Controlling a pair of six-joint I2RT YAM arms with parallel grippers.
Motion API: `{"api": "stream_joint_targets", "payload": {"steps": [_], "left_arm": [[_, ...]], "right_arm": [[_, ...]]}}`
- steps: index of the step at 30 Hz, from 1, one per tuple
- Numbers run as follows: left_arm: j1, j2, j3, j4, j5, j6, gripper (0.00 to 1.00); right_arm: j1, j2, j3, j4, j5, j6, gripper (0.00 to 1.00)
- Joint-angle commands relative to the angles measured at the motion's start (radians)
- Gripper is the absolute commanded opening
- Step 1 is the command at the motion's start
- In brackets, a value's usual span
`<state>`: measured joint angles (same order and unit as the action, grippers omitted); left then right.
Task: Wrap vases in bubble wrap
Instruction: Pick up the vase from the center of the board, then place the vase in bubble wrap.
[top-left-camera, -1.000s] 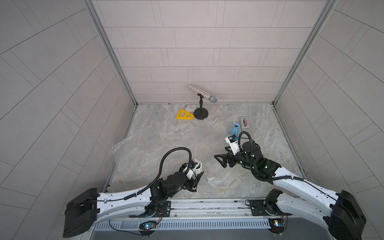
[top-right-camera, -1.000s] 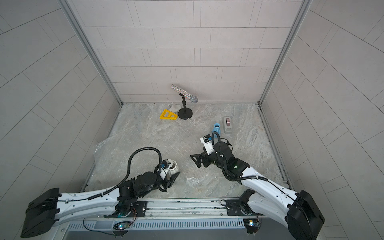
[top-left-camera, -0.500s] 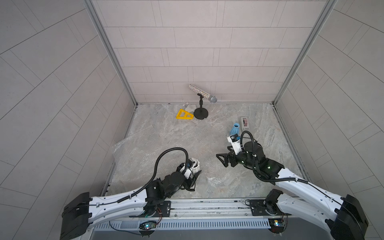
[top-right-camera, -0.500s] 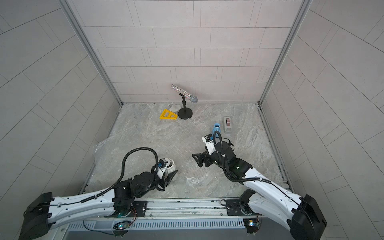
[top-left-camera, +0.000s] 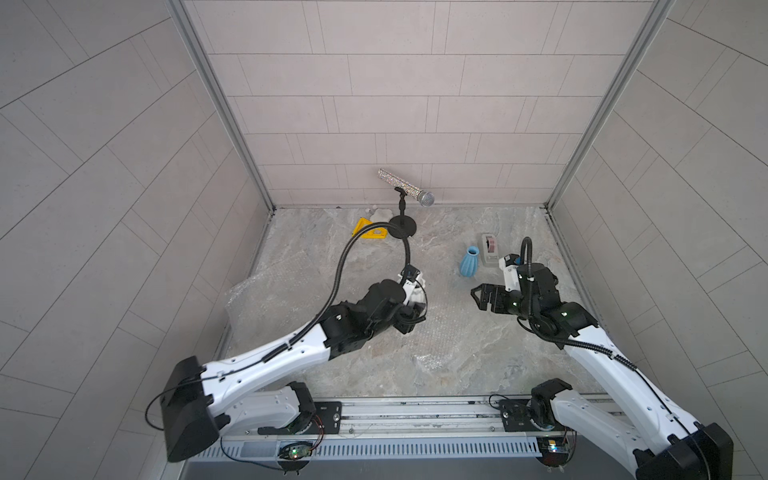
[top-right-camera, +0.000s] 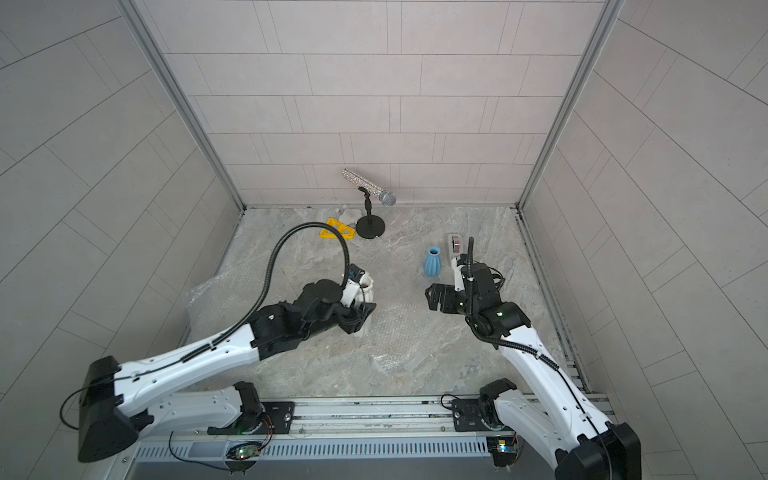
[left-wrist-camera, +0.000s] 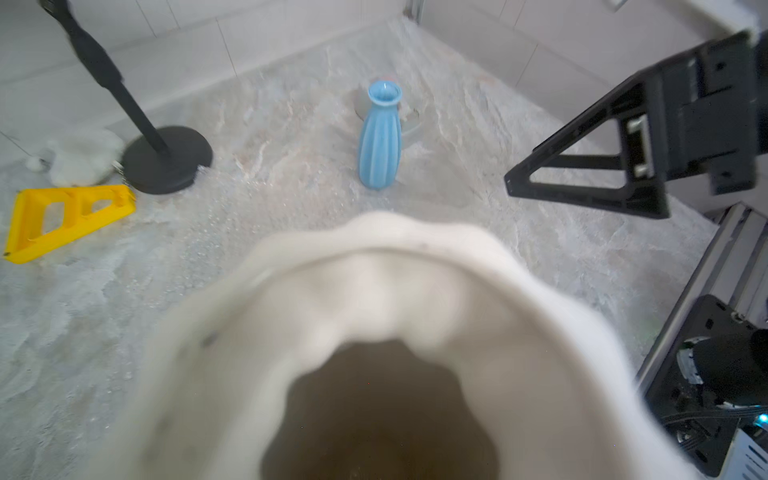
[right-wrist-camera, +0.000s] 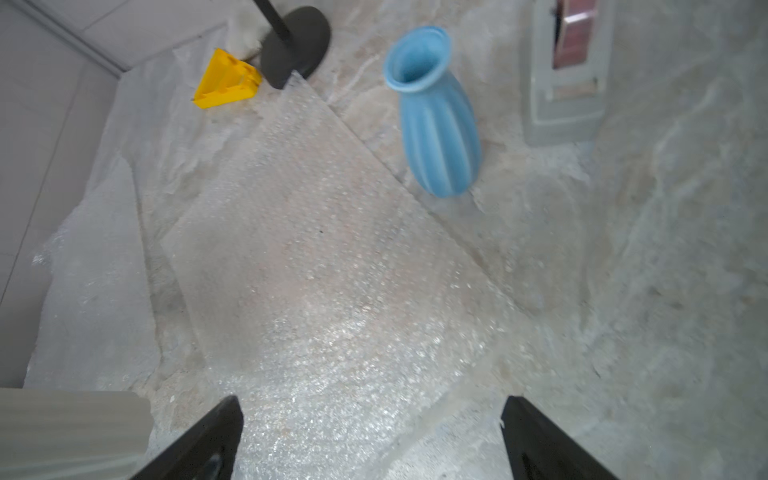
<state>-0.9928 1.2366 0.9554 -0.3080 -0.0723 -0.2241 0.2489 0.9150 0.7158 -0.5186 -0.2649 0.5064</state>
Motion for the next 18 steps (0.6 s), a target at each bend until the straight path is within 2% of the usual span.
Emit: {"api": "stream_joint_targets", "payload": {"steps": [1, 6, 10, 18], "left_arm": [[0.002, 0.164, 0.159, -0.157, 0.147, 0.006, 0.14], [0.002, 0.459, 0.431, -0.367, 0.272, 0.064, 0.14], [0.002, 0.637, 0.599, -0.497, 0.29, 0.084, 0.12], [-0.004, 0.84, 0.756, -0.554, 0.325, 0.088, 0.15]], "right_arm": [[-0.041, 0.007, -0.023, -0.119, -0.029, 0.023, 1.0], [-0.047, 0.029, -0.059, -0.121, -0.031, 0.04, 1.0], [-0.047, 0.041, -0.079, -0.116, -0.027, 0.053, 1.0], [-0.061, 0.043, -0.135, -0.097, -0.022, 0.072, 1.0]]}}
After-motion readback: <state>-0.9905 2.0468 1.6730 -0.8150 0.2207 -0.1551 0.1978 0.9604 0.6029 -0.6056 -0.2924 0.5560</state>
